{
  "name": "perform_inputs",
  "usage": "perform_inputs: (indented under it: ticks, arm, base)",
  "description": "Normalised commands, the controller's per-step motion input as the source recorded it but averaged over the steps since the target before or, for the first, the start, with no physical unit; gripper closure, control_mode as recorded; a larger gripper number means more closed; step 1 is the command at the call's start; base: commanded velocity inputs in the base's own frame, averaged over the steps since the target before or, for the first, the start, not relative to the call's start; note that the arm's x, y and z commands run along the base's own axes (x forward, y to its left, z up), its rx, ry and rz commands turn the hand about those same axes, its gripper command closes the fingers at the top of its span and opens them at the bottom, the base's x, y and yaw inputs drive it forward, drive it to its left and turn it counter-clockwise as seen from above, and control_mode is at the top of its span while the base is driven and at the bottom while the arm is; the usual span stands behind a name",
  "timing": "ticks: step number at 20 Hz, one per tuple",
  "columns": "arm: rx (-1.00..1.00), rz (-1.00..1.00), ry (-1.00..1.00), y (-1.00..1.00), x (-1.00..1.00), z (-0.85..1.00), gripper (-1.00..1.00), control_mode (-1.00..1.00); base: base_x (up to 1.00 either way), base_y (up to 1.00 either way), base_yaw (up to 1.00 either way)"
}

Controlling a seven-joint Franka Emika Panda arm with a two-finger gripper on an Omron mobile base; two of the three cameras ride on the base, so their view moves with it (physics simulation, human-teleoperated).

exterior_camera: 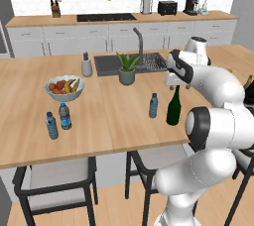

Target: Move the plastic bottles in the middle to the plastics group, and the glass bottles in the middle to the glass group.

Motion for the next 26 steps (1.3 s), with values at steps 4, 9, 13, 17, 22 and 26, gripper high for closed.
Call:
perform_inputs:
  ticks: [4, 9, 13, 17, 22, 26]
  arm:
    - [0.0, 0.0, 0.0, -0.08, 0.19, -0.11, -1.0, -1.0]
    - [0.0, 0.0, 0.0, -0.11, 0.01, -0.23, -1.0, -1.0]
    - [0.0, 0.0, 0.0, -0.01, 0.06, -0.29, -1.0, -1.0]
    - [0.0, 0.0, 0.0, 0.02, 0.29, -0.19, -1.0, -1.0]
    - [0.0, 0.0, 0.0, 0.04, 0.13, -0.15, -1.0, -1.0]
    - [0.0, 0.0, -0.07, 0.0, 0.02, -0.1, -1.0, -1.0]
  base:
    - [0.0, 0.0, 0.0]
    - [0.0, 0.0, 0.0]
    - [0.0, 0.0, 0.0]
    - [0.0, 0.0, 0.0]
    - [0.0, 0.0, 0.0]
    - [0.0, 0.0, 0.0]
